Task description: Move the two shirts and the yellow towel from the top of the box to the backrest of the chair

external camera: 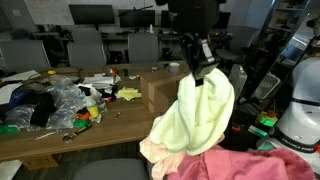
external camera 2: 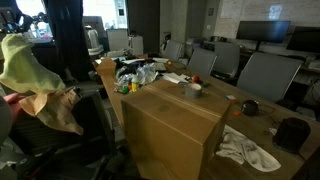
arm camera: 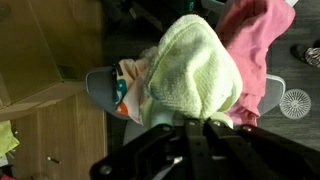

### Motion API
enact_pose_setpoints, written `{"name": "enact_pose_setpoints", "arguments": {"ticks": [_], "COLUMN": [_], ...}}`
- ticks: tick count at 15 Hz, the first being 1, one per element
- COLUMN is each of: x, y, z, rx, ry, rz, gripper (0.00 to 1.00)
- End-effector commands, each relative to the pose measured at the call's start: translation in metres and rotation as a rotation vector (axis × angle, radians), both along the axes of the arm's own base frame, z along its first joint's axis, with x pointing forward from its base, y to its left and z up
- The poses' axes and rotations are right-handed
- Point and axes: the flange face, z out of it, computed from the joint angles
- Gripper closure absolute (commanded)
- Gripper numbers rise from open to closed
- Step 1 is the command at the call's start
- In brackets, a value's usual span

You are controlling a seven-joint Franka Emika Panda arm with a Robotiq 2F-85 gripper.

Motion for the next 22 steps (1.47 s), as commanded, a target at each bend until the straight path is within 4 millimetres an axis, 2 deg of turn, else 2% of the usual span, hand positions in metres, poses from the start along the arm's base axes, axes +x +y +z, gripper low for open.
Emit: {"name": "enact_pose_setpoints", "arguments": {"ticks": [1, 10, 14, 15, 17, 22], "x": [-0.012, -0.013, -0.015, -0.015, -0.015, -0.014], "y": [-0.015, -0.036, -0.038, -0.039, -0.039, -0.041], "z": [-0.012, -0.065, -0.078, -0.08, -0.08, -0.079], "rx": [-0.01, -0.12, -0.16, -0.167, -0.179, -0.199], "ry": [0.052, 0.114, 0.122, 0.121, 0.108, 0.082], "rz": [-0.018, -0.107, -0.125, -0.13, -0.139, -0.158], "gripper": [0.99, 0.99, 0.97, 0.71, 0.63, 0.25]}}
